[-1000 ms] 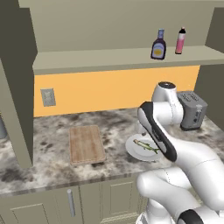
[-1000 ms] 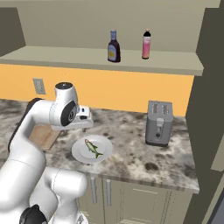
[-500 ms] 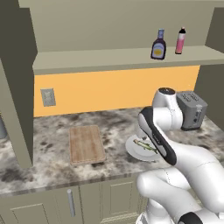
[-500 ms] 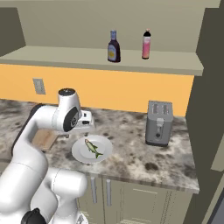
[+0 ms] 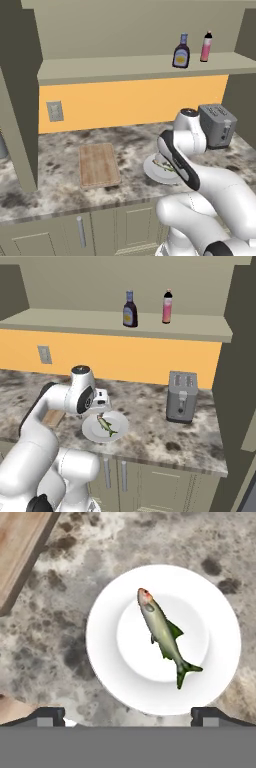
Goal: Pick the fish from the plate and place it on the cutting board. Then pick the condiment bottle from the cabinet and place it next to the cutting board.
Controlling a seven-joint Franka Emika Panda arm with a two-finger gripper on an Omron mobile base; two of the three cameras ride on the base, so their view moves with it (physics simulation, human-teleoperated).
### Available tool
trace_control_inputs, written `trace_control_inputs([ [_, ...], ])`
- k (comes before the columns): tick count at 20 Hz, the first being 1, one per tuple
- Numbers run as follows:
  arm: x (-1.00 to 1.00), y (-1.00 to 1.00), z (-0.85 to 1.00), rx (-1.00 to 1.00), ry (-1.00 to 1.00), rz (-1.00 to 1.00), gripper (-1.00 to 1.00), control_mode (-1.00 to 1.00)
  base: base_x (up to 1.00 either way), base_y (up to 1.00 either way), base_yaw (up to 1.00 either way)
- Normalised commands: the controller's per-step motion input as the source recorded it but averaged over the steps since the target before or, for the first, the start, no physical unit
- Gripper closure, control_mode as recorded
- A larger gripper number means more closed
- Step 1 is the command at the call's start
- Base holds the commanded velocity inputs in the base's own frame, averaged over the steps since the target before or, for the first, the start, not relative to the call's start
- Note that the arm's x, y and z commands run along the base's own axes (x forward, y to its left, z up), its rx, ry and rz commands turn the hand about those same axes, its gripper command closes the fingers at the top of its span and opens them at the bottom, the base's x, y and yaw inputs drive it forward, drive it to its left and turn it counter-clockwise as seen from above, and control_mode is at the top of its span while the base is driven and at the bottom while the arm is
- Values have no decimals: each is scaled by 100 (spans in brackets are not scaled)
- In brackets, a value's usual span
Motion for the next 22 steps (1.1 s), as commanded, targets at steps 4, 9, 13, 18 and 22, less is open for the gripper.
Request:
trace_control_inputs([
  [4,13,-1,-23,0,0,4,-100,-100,0,0,0],
  [9,15,-5,-21,0,0,2,-100,-100,0,0,0],
  [13,16,-7,-22,0,0,2,-100,-100,0,0,0],
  [18,17,-5,-21,0,0,1,-100,-100,0,0,0],
  [22,22,-2,-23,0,-1,0,-100,-100,0,0,0],
])
